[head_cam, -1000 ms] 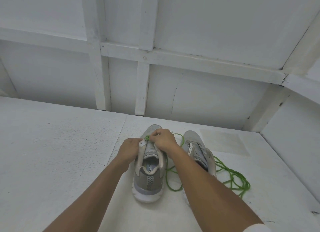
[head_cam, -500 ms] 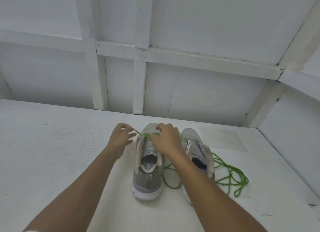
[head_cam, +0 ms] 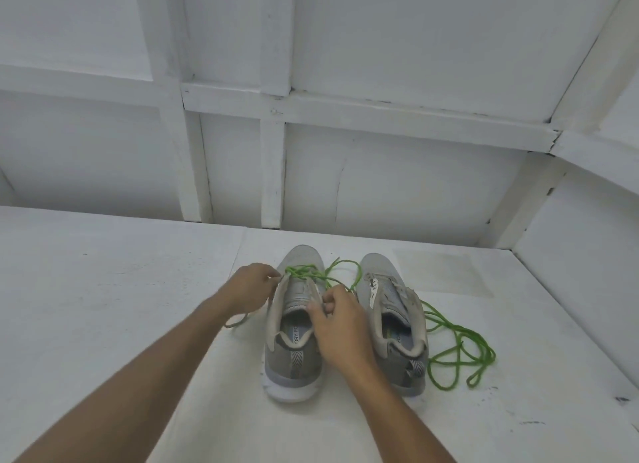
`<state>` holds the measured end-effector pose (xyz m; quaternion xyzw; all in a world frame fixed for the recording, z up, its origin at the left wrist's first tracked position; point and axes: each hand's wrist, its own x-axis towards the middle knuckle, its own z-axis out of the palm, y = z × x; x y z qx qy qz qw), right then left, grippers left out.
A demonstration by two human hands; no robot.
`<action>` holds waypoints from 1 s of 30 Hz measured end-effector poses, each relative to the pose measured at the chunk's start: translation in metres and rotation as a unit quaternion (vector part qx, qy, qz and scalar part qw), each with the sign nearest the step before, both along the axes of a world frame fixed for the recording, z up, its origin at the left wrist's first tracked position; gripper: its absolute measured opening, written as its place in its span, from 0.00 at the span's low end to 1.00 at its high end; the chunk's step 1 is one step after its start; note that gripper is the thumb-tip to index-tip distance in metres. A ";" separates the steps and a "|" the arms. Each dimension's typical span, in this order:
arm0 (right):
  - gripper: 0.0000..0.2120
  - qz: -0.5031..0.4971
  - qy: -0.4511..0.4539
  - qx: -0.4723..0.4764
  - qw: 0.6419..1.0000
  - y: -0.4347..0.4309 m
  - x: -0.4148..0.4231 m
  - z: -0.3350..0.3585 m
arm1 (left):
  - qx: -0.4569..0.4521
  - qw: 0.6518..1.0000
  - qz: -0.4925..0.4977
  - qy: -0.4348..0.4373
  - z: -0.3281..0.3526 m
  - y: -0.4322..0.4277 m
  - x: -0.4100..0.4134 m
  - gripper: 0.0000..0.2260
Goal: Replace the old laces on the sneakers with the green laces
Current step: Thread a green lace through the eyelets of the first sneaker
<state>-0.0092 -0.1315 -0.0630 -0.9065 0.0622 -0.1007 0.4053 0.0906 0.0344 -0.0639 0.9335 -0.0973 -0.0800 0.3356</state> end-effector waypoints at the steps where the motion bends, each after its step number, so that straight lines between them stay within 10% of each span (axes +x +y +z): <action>1: 0.09 0.000 -0.001 -0.001 1.000 0.000 0.000 0.000 | 0.034 0.999 -0.001 -0.012 -0.003 0.000 -0.002 0.08; 10: 0.08 0.004 0.011 0.011 1.000 0.001 -0.002 0.004 | -0.053 0.935 0.318 -0.148 0.068 0.106 0.059 0.12; 14: 0.08 0.002 0.011 0.011 1.000 0.001 -0.002 0.003 | -0.045 0.990 0.115 -0.063 0.049 0.047 0.029 0.24; 18: 0.08 0.002 0.005 0.010 1.000 0.001 -0.001 0.002 | 0.090 0.995 -0.029 -0.015 0.009 -0.002 0.009 0.09; 30: 0.08 0.002 0.003 0.029 1.000 0.000 -0.002 -0.001 | 0.112 0.991 0.049 -0.062 0.054 0.051 0.031 0.08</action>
